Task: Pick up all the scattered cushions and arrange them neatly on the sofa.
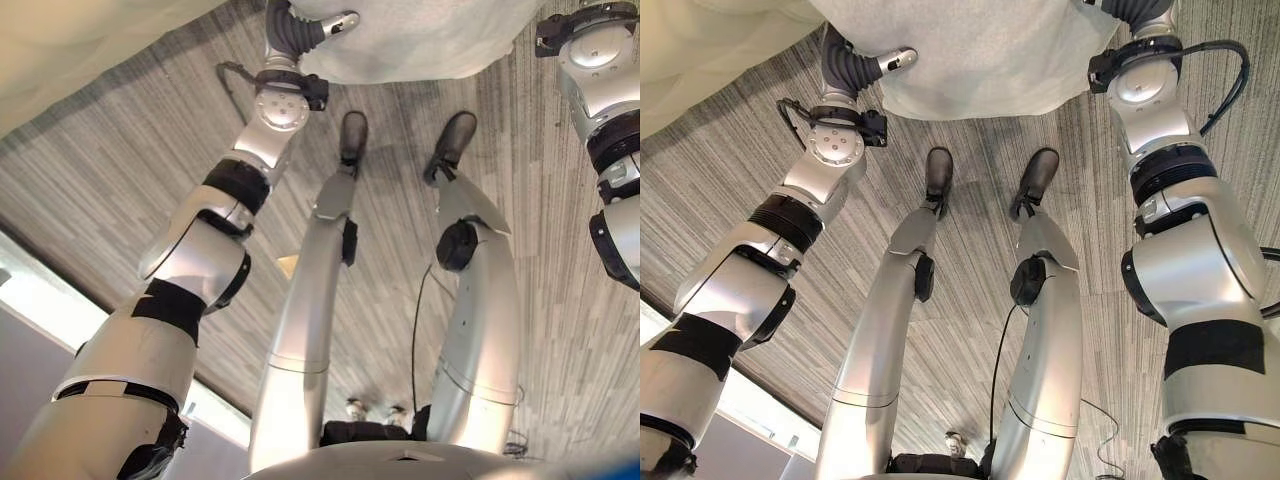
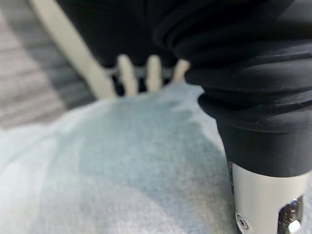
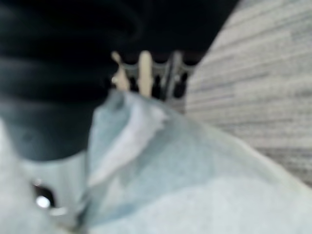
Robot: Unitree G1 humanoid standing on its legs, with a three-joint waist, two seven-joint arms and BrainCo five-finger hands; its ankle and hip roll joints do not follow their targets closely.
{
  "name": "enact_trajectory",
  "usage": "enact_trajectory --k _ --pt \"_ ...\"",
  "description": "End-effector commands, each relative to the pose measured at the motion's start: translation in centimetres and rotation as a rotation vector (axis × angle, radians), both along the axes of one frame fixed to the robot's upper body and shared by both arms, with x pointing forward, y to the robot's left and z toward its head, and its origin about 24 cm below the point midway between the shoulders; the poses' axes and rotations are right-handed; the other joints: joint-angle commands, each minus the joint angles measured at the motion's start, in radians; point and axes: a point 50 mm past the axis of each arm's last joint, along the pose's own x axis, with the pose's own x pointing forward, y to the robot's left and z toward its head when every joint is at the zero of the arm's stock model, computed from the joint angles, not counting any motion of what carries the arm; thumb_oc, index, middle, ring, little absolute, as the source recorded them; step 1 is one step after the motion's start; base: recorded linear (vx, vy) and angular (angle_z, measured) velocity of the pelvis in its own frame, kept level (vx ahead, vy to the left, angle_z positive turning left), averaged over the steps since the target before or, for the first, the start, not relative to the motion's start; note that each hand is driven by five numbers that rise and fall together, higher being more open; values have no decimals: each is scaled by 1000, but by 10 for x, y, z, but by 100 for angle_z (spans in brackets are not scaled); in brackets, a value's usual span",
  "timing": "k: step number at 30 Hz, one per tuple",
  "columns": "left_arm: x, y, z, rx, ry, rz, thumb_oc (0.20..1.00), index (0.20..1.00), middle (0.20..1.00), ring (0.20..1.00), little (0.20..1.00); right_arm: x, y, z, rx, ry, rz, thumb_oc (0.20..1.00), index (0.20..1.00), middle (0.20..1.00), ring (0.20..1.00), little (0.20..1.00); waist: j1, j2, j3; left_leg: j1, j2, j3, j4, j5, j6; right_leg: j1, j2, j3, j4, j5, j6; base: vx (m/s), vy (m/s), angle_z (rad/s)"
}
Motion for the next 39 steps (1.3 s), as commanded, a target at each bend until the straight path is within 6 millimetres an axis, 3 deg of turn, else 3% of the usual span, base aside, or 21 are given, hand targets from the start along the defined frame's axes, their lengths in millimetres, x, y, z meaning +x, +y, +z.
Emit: enact_trajectory --k 1,2,3,7,10,14,18,19,23,26,27,29,30,34,35,39 --pt "-17 -30 27 -82 -166 -138 1000 1000 1000 1000 1000 -3 94 1 -150 -56 329 200 200 200 200 200 -12 63 -93 -12 -24 -70 16 0 -15 22 -20 57 101 -87 164 0 0 0" --pt "-18 -28 28 -92 -175 -143 376 376 376 376 376 -6 102 0 -125 -71 374 200 200 200 200 200 -14 61 -94 -15 -23 -70 18 1 -15 22 -19 54 103 -89 164 0 0 0" --pt "-19 -27 29 -111 -182 -149 200 200 200 200 200 -10 113 -1 -79 -87 444 200 200 200 200 200 -15 59 -95 -16 -25 -71 19 1 -16 22 -16 54 105 -90 164 0 0 0" --pt "-28 -20 30 -202 -237 -193 200 200 200 200 200 -26 143 -12 8 -140 635 200 200 200 200 200 -31 41 -110 -19 -27 -68 19 -2 -17 22 -4 49 100 -88 160 0 0 0" --pt "-30 -15 22 -211 -232 -192 200 200 200 200 200 -32 148 -17 -26 -158 663 200 200 200 200 200 -40 29 -122 -9 -24 -69 10 2 -20 35 3 43 97 -88 157 0 0 0" --pt "-36 -13 9 -225 -235 -209 200 200 200 200 200 -39 141 -29 -16 -175 686 200 200 200 200 200 -51 20 -132 32 -21 -72 -15 5 -21 78 15 31 76 -86 153 -6 -3 -2" --pt "-43 -4 -10 -229 -221 -233 200 200 200 200 200 -45 125 -44 -127 -194 602 200 200 200 200 200 -65 11 -143 128 -13 -86 -76 13 -29 178 25 9 28 -85 151 -25 -23 -8" --pt "-48 -2 -19 -237 -215 -242 200 200 200 200 200 -47 112 -56 -92 -191 578 200 200 200 200 200 -73 5 -151 188 -6 -93 -116 19 -36 248 28 1 -12 -83 149 -58 -65 -5" --pt "-61 8 -41 -239 -208 -241 200 200 200 200 200 -61 90 -82 -49 -200 549 200 200 200 200 200 -79 1 -158 335 7 -120 -230 49 -54 407 37 -24 -110 -79 148 -57 -69 4" --pt "-71 15 -60 -219 -185 -233 200 200 200 200 200 -71 81 -106 -8 -170 541 200 200 200 200 200 -78 1 -166 456 16 -131 -301 73 -65 528 36 -48 -181 -73 147 -32 -52 11" --pt "-79 21 -75 -216 -163 -228 200 200 200 200 200 -77 76 -122 18 -144 534 200 200 200 200 200 -71 5 -173 524 20 -138 -351 119 -69 600 37 -66 -239 -40 137 -50 -30 6" --pt "-83 23 -81 -224 -156 -233 200 200 200 200 200 -80 77 -133 28 -114 546 200 200 200 200 200 -66 6 -180 569 22 -143 -379 126 -72 646 39 -76 -261 -40 137 0 -48 1" --pt "-90 25 -96 -235 -117 -249 200 200 200 200 200 -87 76 -147 34 -84 547 200 200 200 200 200 -65 9 -188 668 27 -154 -427 143 -79 752 43 -96 -320 -34 135 62 -53 0" --pt "-104 30 -127 -233 -26 -259 200 200 200 200 200 -98 79 -181 26 28 566 200 200 200 200 200 -60 13 -218 859 44 -168 -519 168 -94 960 57 -131 -414 -35 134 121 -62 15" --pt "-111 33 -144 -217 30 -260 200 200 200 200 200 -104 76 -197 5 86 560 200 200 200 200 200 -58 14 -243 942 55 -173 -558 181 -103 1059 65 -146 -455 -38 134 191 -109 18" --pt "-124 41 -167 -216 109 -256 200 200 200 200 200 -115 64 -222 13 176 531 200 200 200 200 200 -63 13 -265 1080 69 -185 -593 187 -123 1243 83 -186 -526 -52 129 135 -110 27"
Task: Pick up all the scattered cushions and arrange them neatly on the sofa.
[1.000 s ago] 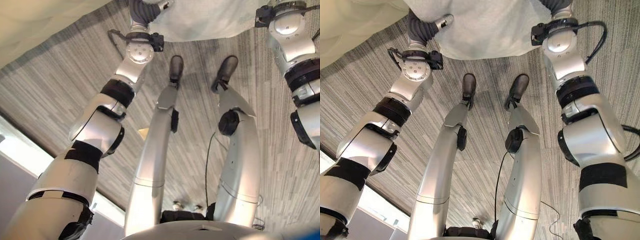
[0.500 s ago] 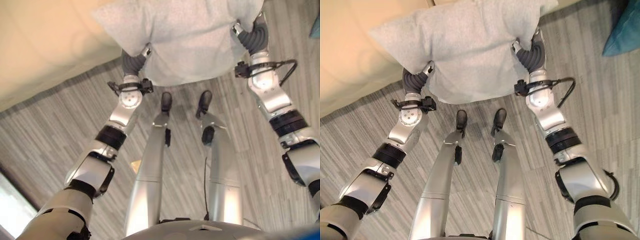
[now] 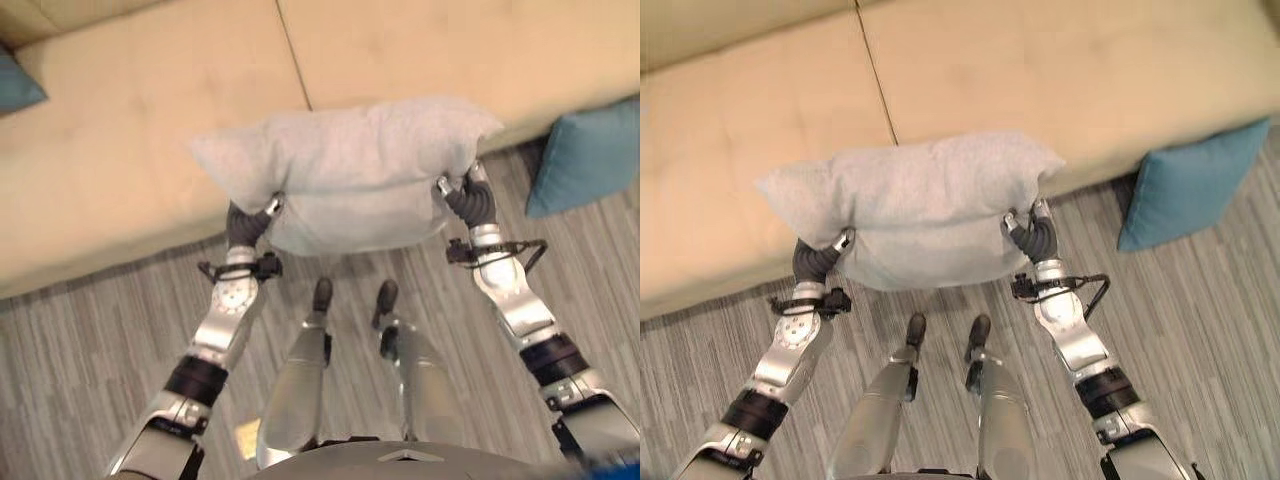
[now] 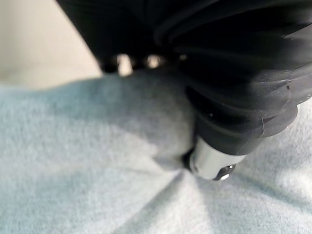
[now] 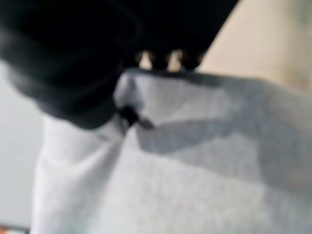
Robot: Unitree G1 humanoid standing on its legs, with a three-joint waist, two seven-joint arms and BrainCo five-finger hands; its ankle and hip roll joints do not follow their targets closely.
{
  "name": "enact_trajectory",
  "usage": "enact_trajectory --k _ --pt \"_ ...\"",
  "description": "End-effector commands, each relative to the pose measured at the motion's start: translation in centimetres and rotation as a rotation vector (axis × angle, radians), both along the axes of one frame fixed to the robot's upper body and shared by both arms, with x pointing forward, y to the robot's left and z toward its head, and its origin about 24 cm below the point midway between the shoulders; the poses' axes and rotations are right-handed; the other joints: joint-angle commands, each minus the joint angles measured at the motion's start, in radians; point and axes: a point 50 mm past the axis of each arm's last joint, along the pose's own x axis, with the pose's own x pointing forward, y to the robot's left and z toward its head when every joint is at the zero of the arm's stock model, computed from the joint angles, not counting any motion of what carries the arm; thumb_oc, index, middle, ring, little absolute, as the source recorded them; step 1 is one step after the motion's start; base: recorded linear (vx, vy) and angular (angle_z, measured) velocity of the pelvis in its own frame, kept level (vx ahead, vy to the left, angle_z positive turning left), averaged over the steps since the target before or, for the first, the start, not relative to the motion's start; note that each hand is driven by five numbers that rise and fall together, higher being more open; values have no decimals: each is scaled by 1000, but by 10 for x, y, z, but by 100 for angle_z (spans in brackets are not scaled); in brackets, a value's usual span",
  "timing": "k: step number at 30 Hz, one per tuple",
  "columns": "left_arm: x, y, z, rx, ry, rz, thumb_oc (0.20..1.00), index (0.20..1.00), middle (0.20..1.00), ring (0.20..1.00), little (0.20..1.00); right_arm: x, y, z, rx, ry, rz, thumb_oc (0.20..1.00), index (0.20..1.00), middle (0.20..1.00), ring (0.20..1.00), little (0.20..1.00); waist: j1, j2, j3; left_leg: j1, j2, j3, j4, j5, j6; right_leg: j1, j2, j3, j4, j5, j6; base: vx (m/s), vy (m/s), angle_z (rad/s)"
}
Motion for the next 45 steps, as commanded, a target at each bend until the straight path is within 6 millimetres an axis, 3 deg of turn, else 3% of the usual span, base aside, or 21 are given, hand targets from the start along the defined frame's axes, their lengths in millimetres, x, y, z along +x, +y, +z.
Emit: enact_trajectory --k 1,7,8,12,13,16,18,19,21,22,27,32,34,36,37,38,39,41,42,44,45 --pt "3 -33 44 -22 -249 -188 200 200 200 200 200 -10 16 20 -22 -122 125 200 200 200 200 200 -7 18 -70 12 21 -8 -65 128 -75 112 2 -14 -11 -68 70 92 -105 38" --pt "-11 -22 24 -54 -170 -184 200 200 200 200 200 -22 -7 7 -19 -75 51 200 200 200 200 200 0 2 -110 72 13 14 8 117 -103 283 7 -71 -106 -79 62 108 -84 36" --pt "-12 -22 23 -45 -165 -190 200 200 200 200 200 -24 -11 4 -19 -64 38 200 200 200 200 200 -7 -1 -116 73 17 50 16 114 -100 304 4 -81 -110 -84 61 104 -36 44" --pt "-10 -24 17 -24 -136 -207 200 200 200 200 200 -23 -12 2 -32 -59 9 200 200 200 200 200 -19 -13 -147 84 43 214 -14 116 -58 351 8 -105 -135 -74 69 78 1 54" --pt "-10 -24 17 -24 -136 -207 200 200 200 200 200 -22 -12 2 -31 -60 9 200 200 200 200 200 -18 -13 -147 84 43 215 -14 116 -58 351 8 -104 -135 -73 69 200 109 14" --pt "-16 -16 10 -32 -98 -179 200 200 200 200 200 -19 -9 -3 -7 -25 7 200 200 200 200 200 18 -34 -209 214 9 187 -76 38 4 421 -12 -66 -131 -58 111 361 230 -26" --pt "-17 -16 9 -30 -89 -183 200 200 200 200 200 -17 -7 -4 -2 -20 8 200 200 200 200 200 25 -35 -211 267 -10 191 -94 7 32 418 -40 -48 -61 -38 138 287 283 -39" --pt "-19 -18 8 -19 -83 -192 200 200 200 200 200 -17 -5 -7 16 -7 12 200 200 200 200 200 21 -37 -207 307 -23 206 -103 -18 59 390 -75 -21 61 22 173 191 285 -22" --pt "-18 -21 9 -2 -84 -211 200 200 200 200 200 -16 -1 -6 13 -13 21 200 200 200 200 200 10 -33 -197 333 -24 202 -99 -36 76 358 -78 24 144 49 182 183 231 -12" --pt "-18 -22 9 5 -83 -219 200 200 200 200 200 -17 0 -6 14 -10 23 200 200 200 200 200 -1 -27 -199 360 -20 186 -109 -46 79 318 -59 56 148 36 164 143 112 -10" --pt "-15 -22 12 7 -95 -209 200 200 200 200 200 -12 2 2 14 -35 37 200 200 200 200 200 -18 -24 -190 408 -17 158 -140 -60 71 237 -28 85 17 41 147 146 20 4" --pt "-12 -26 11 -8 -90 -227 200 200 200 200 200 -13 0 -1 3 -15 51 200 200 200 200 200 -64 -45 -187 445 -46 98 -127 -94 63 212 51 230 -116 89 155 210 -30 23" --pt "-14 -28 4 -21 -66 -238 200 200 200 200 200 -17 -5 -5 -14 2 48 200 200 200 200 200 -69 -55 -209 448 -49 79 -116 -112 50 258 67 259 -167 91 139 305 -127 87" --pt "-14 -29 4 -32 -66 -243 200 200 200 200 200 -18 -8 -6 -14 7 41 200 200 200 200 200 -73 -53 -214 440 -43 72 -98 -113 38 266 68 252 -178 91 135 229 -147 64" --pt "-15 -33 4 -42 -63 -272 200 200 200 200 200 -22 -14 -8 -4 16 26 200 200 200 200 200 -79 -57 -216 388 -22 81 43 -83 -14 317 71 218 -203 72 107 226 -201 38" --pt "-14 -36 5 -47 -69 -284 200 200 200 200 200 -22 -15 -8 -2 16 24 200 200 200 200 200 -83 -62 -207 344 -18 82 134 -76 -30 330 67 200 -204 70 97 305 -259 95" --pt "-14 -39 5 -56 -65 -299 200 200 200 200 200 -23 -15 -8 3 17 27 200 200 200 200 200 -80 -68 -197 317 -3 93 184 -63 -35 354 73 188 -209 56 81 172 -135 107" --pt "-15 -41 5 -44 -55 -310 200 200 200 200 200 -25 -15 -9 8 20 23 200 200 200 200 200 -67 -86 -194 276 6 105 79 -93 -10 381 63 177 -221 32 85 300 -40 58" --pt "-16 -42 3 -28 -46 -312 200 200 200 200 200 -26 -17 -13 9 30 8 200 200 200 200 200 -56 -82 -200 245 30 114 -47 -22 -11 398 70 178 -221 11 91 331 84 22" --pt "-16 -42 5 -5 -54 -317 200 200 200 200 200 -27 -16 -14 20 33 8 200 200 200 200 200 -41 -80 -197 192 50 124 -79 51 -24 422 71 191 -213 -12 88 239 135 2" --pt "-16 -42 6 -3 -59 -317 200 200 200 200 200 -27 -14 -12 29 27 12 200 200 200 200 200 -36 -81 -195 186 45 120 -68 51 -24 423 69 196 -207 -17 88 237 201 -29"
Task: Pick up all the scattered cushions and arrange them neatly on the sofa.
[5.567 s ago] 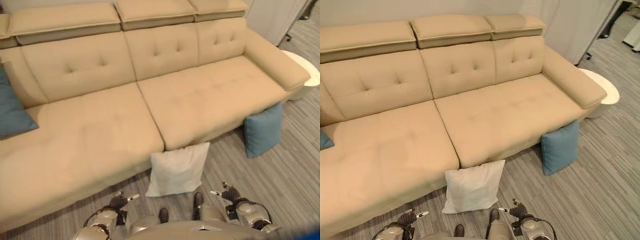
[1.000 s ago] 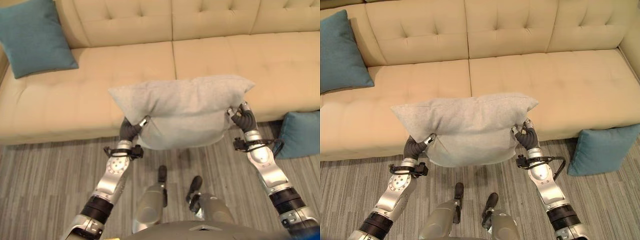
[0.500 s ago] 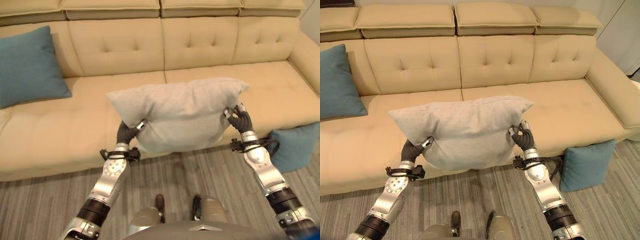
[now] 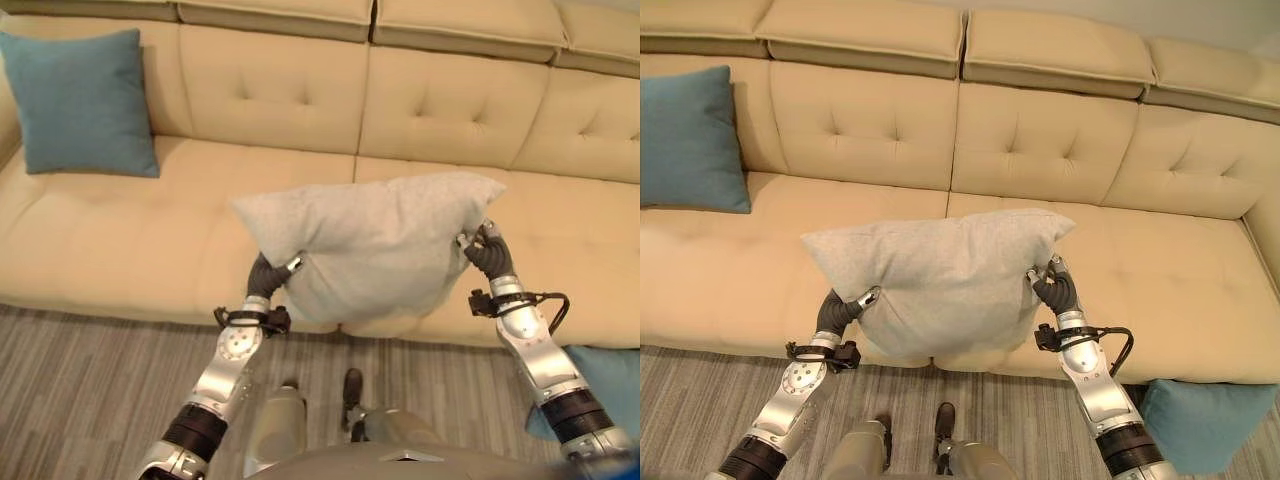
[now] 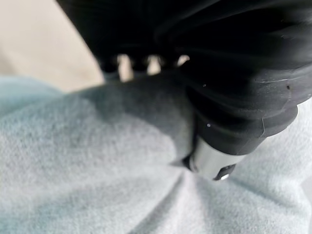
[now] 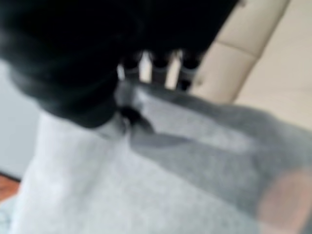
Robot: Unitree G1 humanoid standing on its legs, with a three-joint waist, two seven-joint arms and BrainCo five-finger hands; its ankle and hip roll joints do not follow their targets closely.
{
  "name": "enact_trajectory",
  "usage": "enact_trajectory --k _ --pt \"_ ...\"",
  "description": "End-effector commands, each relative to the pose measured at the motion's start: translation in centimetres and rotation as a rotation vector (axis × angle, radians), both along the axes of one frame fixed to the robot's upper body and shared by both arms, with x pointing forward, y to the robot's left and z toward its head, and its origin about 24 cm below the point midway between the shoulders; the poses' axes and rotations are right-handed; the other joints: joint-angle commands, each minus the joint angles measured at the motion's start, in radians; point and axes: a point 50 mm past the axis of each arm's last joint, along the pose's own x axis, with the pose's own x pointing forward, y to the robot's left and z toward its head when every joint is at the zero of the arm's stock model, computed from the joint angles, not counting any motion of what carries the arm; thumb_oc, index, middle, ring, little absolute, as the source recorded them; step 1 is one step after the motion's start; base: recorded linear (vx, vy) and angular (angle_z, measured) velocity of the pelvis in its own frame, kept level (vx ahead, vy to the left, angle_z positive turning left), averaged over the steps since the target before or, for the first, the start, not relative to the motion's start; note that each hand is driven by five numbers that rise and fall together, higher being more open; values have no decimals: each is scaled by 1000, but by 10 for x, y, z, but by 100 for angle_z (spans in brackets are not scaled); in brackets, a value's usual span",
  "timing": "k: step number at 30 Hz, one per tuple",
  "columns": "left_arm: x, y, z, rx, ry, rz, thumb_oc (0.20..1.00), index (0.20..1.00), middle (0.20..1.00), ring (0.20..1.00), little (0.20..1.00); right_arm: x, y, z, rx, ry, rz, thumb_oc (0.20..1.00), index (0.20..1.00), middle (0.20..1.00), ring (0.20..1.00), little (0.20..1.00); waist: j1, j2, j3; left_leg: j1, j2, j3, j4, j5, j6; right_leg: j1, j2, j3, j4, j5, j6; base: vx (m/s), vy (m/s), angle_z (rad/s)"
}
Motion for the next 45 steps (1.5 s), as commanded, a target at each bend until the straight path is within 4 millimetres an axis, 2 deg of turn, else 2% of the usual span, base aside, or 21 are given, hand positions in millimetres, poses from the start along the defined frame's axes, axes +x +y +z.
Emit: enact_trajectory --k 1,5,7,8,9,10,14,17,26,31,33,34,36,37,41,42,43,45 --pt "14 -28 58 -54 -296 -162 200 200 200 200 200 6 23 48 43 -245 129 200 200 200 200 200 3 17 -88 89 -32 15 93 76 30 18 -69 60 133 -63 107 207 211 -34" --pt "12 -28 57 -56 -295 -164 200 200 200 200 200 7 28 48 56 -248 139 200 200 200 200 200 11 19 -96 117 -47 6 89 62 45 19 -88 68 155 -70 126 115 157 -36" --pt "11 -23 59 -48 -302 -152 200 200 200 200 200 11 38 49 50 -252 164 200 200 200 200 200 22 29 -89 163 -61 36 97 26 84 -24 -123 83 286 -62 155 109 295 -37" --pt "11 -23 59 -48 -302 -151 200 200 200 200 200 11 38 49 50 -253 164 200 200 200 200 200 25 29 -88 163 -62 39 98 25 85 -27 -124 86 291 -64 156 72 247 -75" --pt "12 -20 61 -33 -310 -145 200 200 200 200 200 14 43 53 39 -266 180 200 200 200 200 200 21 31 -79 183 -63 52 97 17 98 -62 -133 100 364 -30 174 60 145 -61" --pt "12 -17 63 -24 -321 -132 200 200 200 200 200 15 46 53 40 -267 189 200 200 200 200 200 22 36 -75 196 -61 55 91 10 106 -91 -140 104 394 -14 177 88 162 -46" --pt "14 -11 65 -20 -332 -101 200 200 200 200 200 19 48 55 27 -267 195 200 200 200 200 200 19 41 -81 235 -59 70 56 -2 98 -112 -165 38 244 15 172 67 20 -28" --pt "11 -10 62 -19 -322 -95 200 200 200 200 200 16 46 51 16 -253 203 200 200 200 200 200 16 34 -87 245 -65 72 62 -5 93 -67 -167 44 181 20 174 42 -23 -21" --pt "9 -14 57 -34 -293 -108 200 200 200 200 200 13 32 52 -19 -243 175 200 200 200 200 200 8 40 -128 305 -43 59 -16 8 66 26 -140 16 74 5 157 76 -68 8" --pt "21 -15 66 -31 -323 -75 200 200 200 200 200 21 31 56 -35 -253 157 200 200 200 200 200 9 41 -119 309 -36 51 -36 17 57 38 -135 5 59 -3 153 23 -46 4" --pt "39 -20 79 -13 -365 -55 200 200 200 200 200 35 38 67 -34 -287 153 200 200 200 200 200 10 43 -97 288 -34 50 -39 27 54 19 -134 -2 58 0 151 -140 -42 11" --pt "56 -27 95 32 -417 -56 200 200 200 200 200 49 48 82 -29 -329 161 200 200 200 200 200 9 47 -66 245 -32 48 -33 35 53 -23 -136 -1 67 6 150 -184 -32 11" --pt "63 -30 101 23 -432 -54 200 200 200 200 200 55 52 88 -22 -343 165 200 200 200 200 200 7 50 -54 221 -32 46 -26 38 52 -50 -136 -1 76 8 149 -147 -1 5" --pt "72 -30 111 31 -459 -34 200 200 200 200 200 63 55 96 -30 -361 160 200 200 200 200 200 7 53 -42 193 -33 45 -16 42 52 -77 -137 2 86 12 148 -179 16 6" --pt "100 -37 164 27 -594 1 200 200 200 200 200 92 66 143 -73 -464 136 200 200 200 200 200 12 59 7 63 -32 43 52 52 47 -198 -150 8 126 37 144 -170 8 2" --pt "101 -37 165 26 -598 1 200 200 200 200 200 92 66 145 -73 -467 136 200 200 200 200 200 11 59 6 56 -32 43 56 51 47 -204 -150 8 128 37 144 -126 16 -2" --pt "109 -40 187 33 -650 15 200 200 200 200 200 101 72 166 -90 -507 127 200 200 200 200 200 13 59 13 -1 -36 41 81 55 47 -256 -152 12 143 49 144 -86 28 2" --pt "116 -41 213 62 -717 29 200 200 200 200 200 108 77 189 -114 -556 121 200 200 200 200 200 18 61 12 -47 -36 43 100 53 46 -301 -154 17 154 56 146 -66 30 1"
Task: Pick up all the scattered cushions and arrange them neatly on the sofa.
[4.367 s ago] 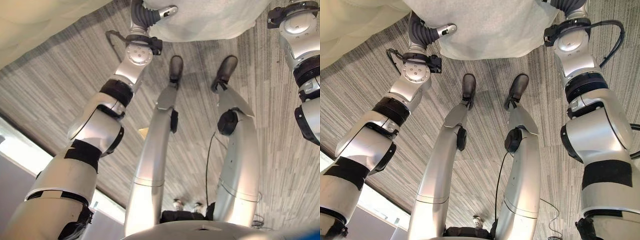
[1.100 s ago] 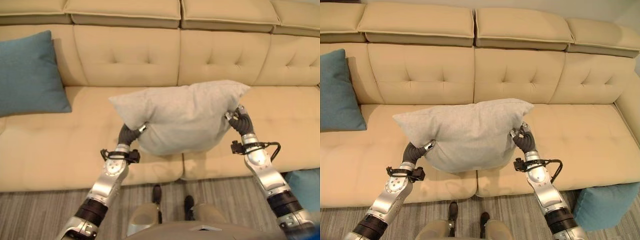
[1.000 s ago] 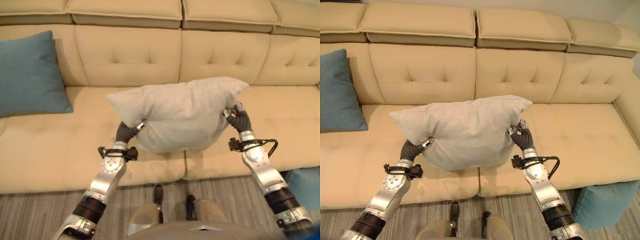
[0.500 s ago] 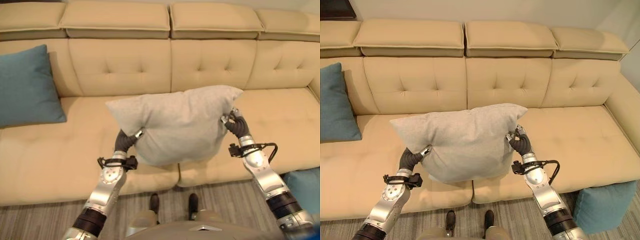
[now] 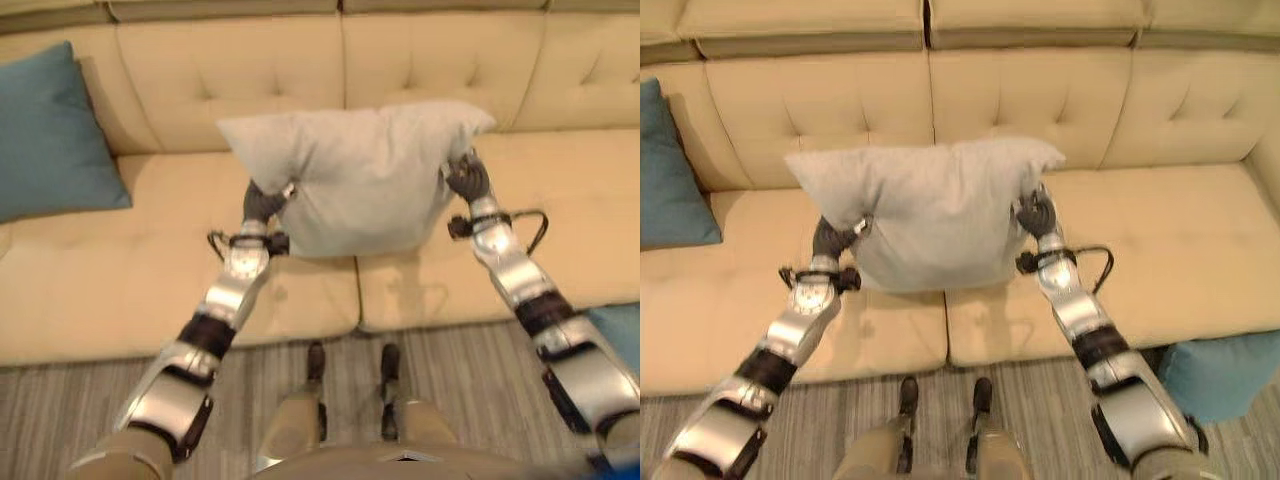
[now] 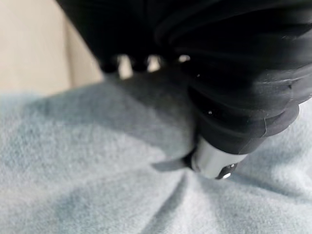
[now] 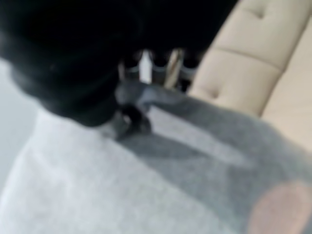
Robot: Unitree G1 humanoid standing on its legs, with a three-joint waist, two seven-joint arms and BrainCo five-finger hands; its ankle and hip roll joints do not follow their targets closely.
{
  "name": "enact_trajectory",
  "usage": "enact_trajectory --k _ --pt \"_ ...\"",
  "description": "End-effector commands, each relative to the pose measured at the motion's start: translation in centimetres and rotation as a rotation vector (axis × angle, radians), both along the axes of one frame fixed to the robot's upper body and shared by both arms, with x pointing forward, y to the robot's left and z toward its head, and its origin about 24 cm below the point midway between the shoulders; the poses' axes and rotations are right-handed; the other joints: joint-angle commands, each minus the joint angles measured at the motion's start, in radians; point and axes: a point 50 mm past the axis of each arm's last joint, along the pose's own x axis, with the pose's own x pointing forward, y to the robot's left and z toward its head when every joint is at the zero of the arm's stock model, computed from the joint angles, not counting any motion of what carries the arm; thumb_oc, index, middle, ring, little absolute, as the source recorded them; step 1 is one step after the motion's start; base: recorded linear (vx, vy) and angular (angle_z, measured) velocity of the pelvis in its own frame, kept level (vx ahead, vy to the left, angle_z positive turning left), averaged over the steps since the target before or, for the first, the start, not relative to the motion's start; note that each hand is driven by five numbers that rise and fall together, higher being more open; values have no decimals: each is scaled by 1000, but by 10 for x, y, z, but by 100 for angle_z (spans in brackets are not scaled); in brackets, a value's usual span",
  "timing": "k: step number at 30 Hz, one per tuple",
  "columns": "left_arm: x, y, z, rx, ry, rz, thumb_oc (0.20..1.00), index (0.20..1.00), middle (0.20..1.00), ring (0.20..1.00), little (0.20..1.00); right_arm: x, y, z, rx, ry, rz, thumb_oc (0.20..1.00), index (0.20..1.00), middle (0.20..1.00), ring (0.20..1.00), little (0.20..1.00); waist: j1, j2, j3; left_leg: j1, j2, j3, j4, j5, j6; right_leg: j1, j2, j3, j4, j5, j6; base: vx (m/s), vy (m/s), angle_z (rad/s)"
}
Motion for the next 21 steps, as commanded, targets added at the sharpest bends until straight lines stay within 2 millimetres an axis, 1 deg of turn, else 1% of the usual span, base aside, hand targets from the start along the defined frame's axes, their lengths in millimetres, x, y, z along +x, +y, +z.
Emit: enact_trajectory --k 1,4,5,6,9,10,12,15,17,19,21 --pt "4 -42 99 -3 -385 -158 200 200 200 200 200 -5 55 73 2 -272 202 200 200 200 200 200 21 -47 -23 -25 -4 -3 94 -98 -20 -49 -35 15 152 -78 57 -37 22 -7" --pt "9 -46 130 12 -456 -139 200 200 200 200 200 1 61 96 -17 -315 193 200 200 200 200 200 25 -43 -22 -68 -5 -6 99 -94 -22 -92 -38 24 154 -71 61 -10 15 -2" --pt "9 -46 131 12 -458 -139 200 200 200 200 200 1 61 97 -17 -317 193 200 200 200 200 200 24 -44 -23 -72 -6 -6 97 -89 -22 -96 -39 24 152 -67 61 26 19 3" --pt "12 -47 143 17 -478 -128 200 200 200 200 200 3 64 110 -33 -342 190 200 200 200 200 200 26 -42 -22 -85 -4 -8 94 -87 -24 -107 -41 24 148 -63 63 0 0 0" --pt "12 -50 183 45 -571 -107 200 200 200 200 200 4 72 144 -64 -414 189 200 200 200 200 200 30 -49 -20 -128 -7 -9 67 -62 -30 -151 -40 33 109 -28 73 0 0 0" --pt "12 -50 184 45 -572 -107 200 200 200 200 200 4 72 145 -64 -416 189 200 200 200 200 200 30 -49 -21 -130 -7 -10 66 -61 -30 -153 -41 33 108 -27 73 24 -2 3" --pt "11 -51 195 55 -599 -104 200 200 200 200 200 3 74 153 -87 -433 186 200 200 200 200 200 33 -52 -24 -141 -5 -12 54 -58 -34 -164 -38 33 91 -19 75 34 -2 5" --pt "9 -53 204 63 -624 -100 200 200 200 200 200 3 74 163 -121 -450 177 200 200 200 200 200 39 -60 -27 -161 -7 -20 31 -38 -38 -184 -38 31 66 -3 80 32 -5 4" --pt "11 -54 204 50 -612 -102 200 200 200 200 200 4 71 169 -155 -456 163 200 200 200 200 200 40 -61 -27 -173 -7 -25 6 -21 -46 -195 -38 24 53 4 83 49 1 10" --pt "18 -52 200 53 -570 -89 200 200 200 200 200 9 64 168 -164 -429 128 200 200 200 200 200 44 -57 -12 -183 -9 -30 -24 -3 -54 -209 -39 18 39 9 85 45 10 13" --pt "21 -53 199 48 -551 -87 200 200 200 200 200 12 60 167 -179 -411 107 200 200 200 200 200 48 -58 -3 -194 -9 -36 -27 0 -55 -221 -38 14 32 15 86 10 -17 7"
